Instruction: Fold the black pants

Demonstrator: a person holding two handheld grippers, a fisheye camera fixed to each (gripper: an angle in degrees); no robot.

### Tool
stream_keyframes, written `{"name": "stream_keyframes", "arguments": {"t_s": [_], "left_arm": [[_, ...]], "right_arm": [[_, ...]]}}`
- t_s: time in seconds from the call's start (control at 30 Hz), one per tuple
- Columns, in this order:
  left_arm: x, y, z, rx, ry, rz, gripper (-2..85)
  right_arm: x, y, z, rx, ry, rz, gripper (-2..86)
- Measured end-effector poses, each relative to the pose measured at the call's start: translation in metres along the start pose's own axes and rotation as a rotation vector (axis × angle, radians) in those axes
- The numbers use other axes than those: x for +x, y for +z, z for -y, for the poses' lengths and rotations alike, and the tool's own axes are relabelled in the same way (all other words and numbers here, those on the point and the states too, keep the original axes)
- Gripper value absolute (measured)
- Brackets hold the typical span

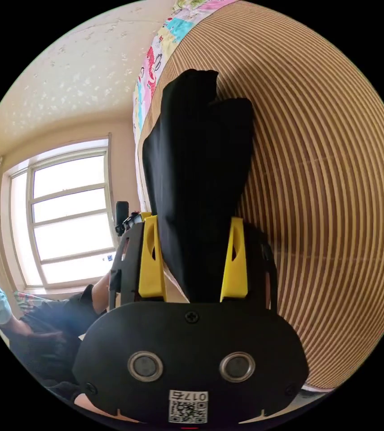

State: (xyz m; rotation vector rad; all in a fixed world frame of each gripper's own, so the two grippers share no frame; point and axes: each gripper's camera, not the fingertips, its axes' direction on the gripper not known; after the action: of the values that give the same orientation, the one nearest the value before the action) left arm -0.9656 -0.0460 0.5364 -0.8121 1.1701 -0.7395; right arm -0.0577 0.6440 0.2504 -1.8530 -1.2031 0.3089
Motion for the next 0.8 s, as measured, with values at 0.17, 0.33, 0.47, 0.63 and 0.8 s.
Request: {"name": "stream_keyframes", "arguments": {"t_s": [0.17, 0.33, 0.47, 0.63, 0.8], "left_arm": [[-0.006, 0.015, -0.003, 0.059, -0.045, -0.025, 12.9], [0.026, 0.048, -0.06, -0.152, -0.027, 0.025, 11.0], [0.073, 0.093, -0.136, -0.18, -0.081, -0.15, 10.3], [0.181, 0.152, -0.167, -0.218, -0.021, -0.254, 10.0], [0.331, 0.223, -0.124, -0.237, 0.245, -0.305, 10.1]], "right_arm": [[-0.018, 0.029, -0.011, -0.04, -0.007, -0.042, 16.2], [-0.04, 0.02, -0.08, -0.258, -0.099, -0.03, 11.8], [-0.075, -0.046, -0.152, -0.273, -0.178, -0.014, 10.4], [-0.135, -0.155, -0.198, -0.292, -0.316, -0.109, 10.2], [-0.176, -0.321, -0.225, -0.117, -0.4, -0.222, 10.7]]}}
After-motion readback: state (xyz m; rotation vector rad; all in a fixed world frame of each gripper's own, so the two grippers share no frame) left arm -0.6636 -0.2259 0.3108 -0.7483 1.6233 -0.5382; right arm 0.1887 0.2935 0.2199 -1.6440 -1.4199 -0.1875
